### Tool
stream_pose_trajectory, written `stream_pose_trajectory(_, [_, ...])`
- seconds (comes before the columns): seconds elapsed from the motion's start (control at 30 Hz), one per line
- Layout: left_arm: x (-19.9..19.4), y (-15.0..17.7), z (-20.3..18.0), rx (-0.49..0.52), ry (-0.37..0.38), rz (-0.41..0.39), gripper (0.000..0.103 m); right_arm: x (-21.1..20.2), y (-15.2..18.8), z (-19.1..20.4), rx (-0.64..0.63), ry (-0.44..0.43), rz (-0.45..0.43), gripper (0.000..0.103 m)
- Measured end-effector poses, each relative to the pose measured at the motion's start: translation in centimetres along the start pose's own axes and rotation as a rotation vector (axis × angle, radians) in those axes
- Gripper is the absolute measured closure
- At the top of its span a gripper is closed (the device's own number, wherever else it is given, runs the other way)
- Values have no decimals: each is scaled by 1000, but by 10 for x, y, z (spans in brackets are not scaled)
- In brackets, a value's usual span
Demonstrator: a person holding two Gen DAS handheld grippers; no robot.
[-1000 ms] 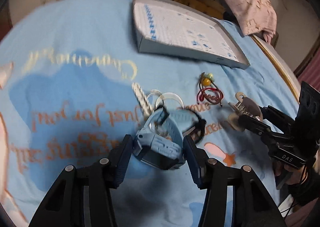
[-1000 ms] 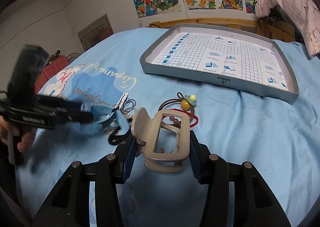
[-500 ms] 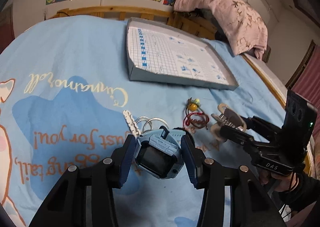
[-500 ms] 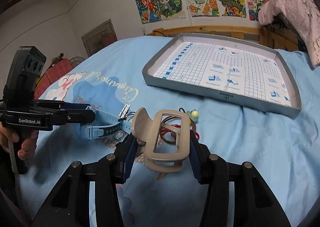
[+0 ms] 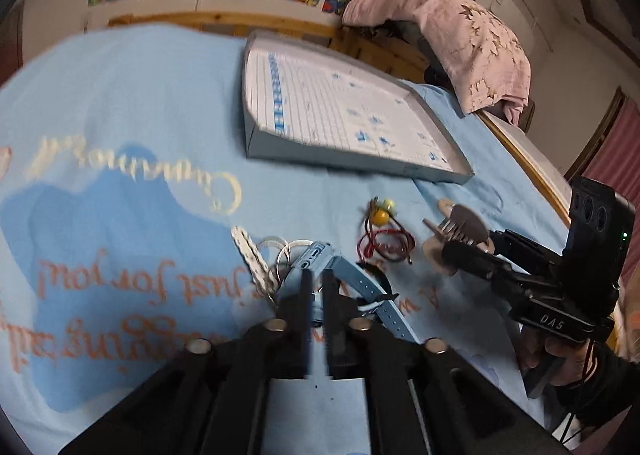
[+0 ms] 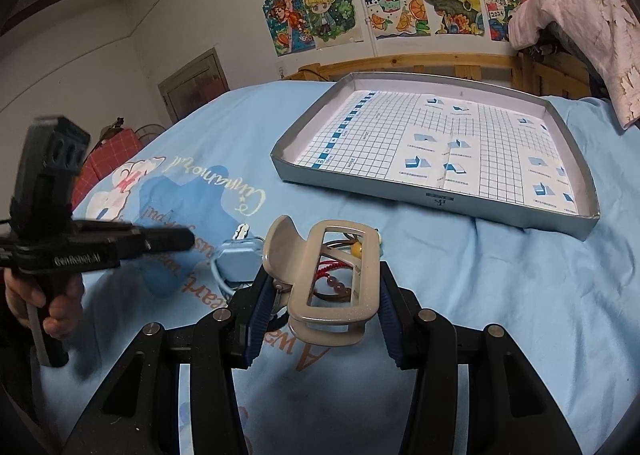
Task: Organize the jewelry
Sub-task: 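Lift the claw clip with the right tool while the left tool lifts the watch toward the tray, then release the clip into the tray with the right tool while the left tool releases the watch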
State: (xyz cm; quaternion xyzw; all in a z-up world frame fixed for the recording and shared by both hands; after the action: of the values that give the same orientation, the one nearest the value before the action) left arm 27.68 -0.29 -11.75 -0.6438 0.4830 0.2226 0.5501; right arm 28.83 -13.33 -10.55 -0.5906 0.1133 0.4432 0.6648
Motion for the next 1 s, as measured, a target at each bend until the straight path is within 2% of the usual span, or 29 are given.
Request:
stream_pose_trajectory(0.1, [10,4,8,-53,15,5,59,1,1,-3,9,0,3,59])
stream_pose_trajectory(0.17, [17,3,12,-84,24,5,51,3,2,-5,15,0,9,59])
stream_pose_trajectory(0.2, [20,3,12,-84,25,5,51,4,3,-5,17,-1,12,59])
stream_pose_trajectory(0.33, [30,-1,6,-44,13,6,51,7,4,-6,19,-3,21,59])
stream_pose_trajectory(0.47, [35,-5,1,3,-13,15,75,10,5,-8,18,-3,27,59])
stream_pose_trajectory(0.6, [33,-7,-4,55,-47,18,82,13,5,-8,20,-6,33,59])
stream_pose_trajectory(0.67, [31,-9,-4,54,-36,13,86,13,4,-9,19,-8,34,59])
stream_pose_trajectory(0.87, [17,-23,-2,13,13,-48,86,9,-8,-10,3,0,-1,59])
stream_pose_trajectory(1.0, [4,-43,-1,-22,32,-130,86,4,-24,-15,-8,24,-44,59])
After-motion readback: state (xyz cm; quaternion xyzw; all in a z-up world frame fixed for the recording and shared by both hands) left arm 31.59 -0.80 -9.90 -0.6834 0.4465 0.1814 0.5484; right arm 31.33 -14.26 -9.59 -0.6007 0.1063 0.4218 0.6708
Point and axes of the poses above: each gripper's, at about its wrist camera, not at the fingertips, and x roughly the way its jaws point, z to its left, y to its underside, the point moved 8 cm from there along x, roughly the way its jaws point, and after that the axes turned 9 degrees about z, right-handed, at the moved point
